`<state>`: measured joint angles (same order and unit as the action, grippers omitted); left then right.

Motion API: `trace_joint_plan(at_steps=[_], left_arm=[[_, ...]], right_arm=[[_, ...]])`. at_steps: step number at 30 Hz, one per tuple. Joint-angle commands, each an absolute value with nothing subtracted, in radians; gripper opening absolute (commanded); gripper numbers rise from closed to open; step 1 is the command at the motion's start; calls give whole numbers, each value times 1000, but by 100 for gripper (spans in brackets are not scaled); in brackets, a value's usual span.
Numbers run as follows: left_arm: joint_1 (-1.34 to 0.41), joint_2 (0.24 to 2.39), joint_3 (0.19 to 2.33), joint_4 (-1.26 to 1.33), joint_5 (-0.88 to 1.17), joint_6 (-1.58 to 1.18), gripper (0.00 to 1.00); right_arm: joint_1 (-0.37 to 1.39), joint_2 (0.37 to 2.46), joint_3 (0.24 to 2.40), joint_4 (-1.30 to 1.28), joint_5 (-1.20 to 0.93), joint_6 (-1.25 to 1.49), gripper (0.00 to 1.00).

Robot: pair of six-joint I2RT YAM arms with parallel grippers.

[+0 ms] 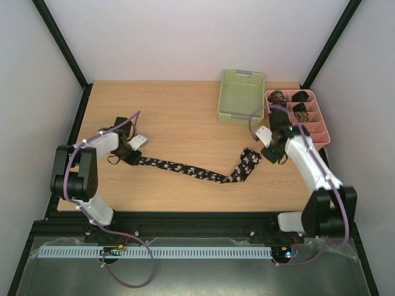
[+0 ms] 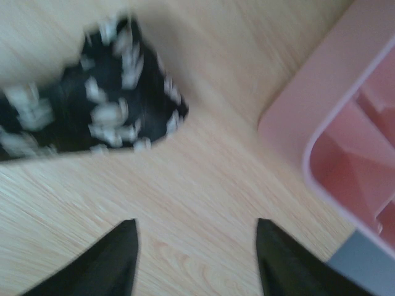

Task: Roll the ties
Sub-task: Flatten out the tie at the center of the board.

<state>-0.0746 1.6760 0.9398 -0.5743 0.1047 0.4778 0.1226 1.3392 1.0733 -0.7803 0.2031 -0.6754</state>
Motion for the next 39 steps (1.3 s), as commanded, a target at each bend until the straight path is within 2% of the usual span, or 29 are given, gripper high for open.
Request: trace_joint_plan(at_steps=[1,3,7,14,21,23,24,26,27,28,34,39], left_arm=[[-67,1722,930,-626,94,468,2],[-67,1721,932,-624,95,466,2],[-67,1712,925,-618,94,459,2],[-67,1700,899,-598,91,454,2],[-67,1715,909,-593,86,461,2],[-67,1721,915,-593,84,466,2],[-66,1724,917,-594,83,466,2],[-65,1723,923,-598,83,466,2],[-64,1723,926,-600,85,466,2],[-64,1721,930,-604,86,466,2],[-56,1683,937,-613,119,467,2],[-43,1668,911,-603,129,464,2]], right_arm=[[127,1597,1437,-963,-52,-512,60],[143,1715,1563,-1013,-96,-477,60],[242,1894,1692,-1067,-3,-481,62],[327,2008,1609,-1057,238,-605,65],[327,1950,1398,-1049,376,-708,66],[327,1936,1339,-1022,409,-715,59],[326,1927,1321,-1008,418,-713,52],[323,1903,1315,-974,419,-699,28],[317,1887,1327,-961,408,-683,12],[303,1869,1347,-947,394,-655,3],[113,1665,1432,-845,129,-493,1],[-123,1394,1151,-607,-103,-389,1]])
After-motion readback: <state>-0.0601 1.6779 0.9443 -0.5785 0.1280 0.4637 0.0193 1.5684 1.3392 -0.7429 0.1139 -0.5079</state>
